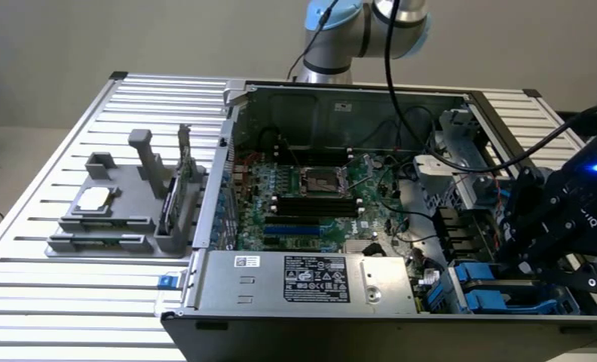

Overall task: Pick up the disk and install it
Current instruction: 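Insert the second disk wire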

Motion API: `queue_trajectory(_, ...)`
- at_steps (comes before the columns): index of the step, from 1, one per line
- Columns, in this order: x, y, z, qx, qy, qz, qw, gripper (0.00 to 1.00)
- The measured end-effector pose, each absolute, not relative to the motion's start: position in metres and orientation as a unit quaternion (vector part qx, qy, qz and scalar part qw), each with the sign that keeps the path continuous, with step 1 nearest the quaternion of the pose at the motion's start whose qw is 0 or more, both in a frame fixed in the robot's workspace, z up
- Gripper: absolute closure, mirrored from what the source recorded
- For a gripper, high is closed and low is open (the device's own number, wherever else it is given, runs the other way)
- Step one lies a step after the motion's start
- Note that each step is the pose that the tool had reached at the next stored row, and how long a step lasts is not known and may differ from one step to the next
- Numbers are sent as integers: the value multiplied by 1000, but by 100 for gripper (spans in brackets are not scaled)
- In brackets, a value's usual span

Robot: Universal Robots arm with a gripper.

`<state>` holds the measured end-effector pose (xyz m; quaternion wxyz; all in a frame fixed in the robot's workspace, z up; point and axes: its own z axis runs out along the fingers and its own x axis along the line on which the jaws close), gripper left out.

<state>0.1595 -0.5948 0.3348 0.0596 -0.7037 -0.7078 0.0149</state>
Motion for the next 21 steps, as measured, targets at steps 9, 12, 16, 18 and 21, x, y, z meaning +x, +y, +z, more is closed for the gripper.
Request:
queue_trajectory(9,158,-595,349,-705,-706,16,64,76)
queue_trajectory(12,155,-595,351,-705,-706,16,65,76)
queue_trajectory(16,151,-595,354,-705,-706,17,66,76)
queue_trajectory(18,148,-595,355,-705,-706,17,66,76)
queue_trajectory(21,144,-595,357,-705,-706,17,66,84)
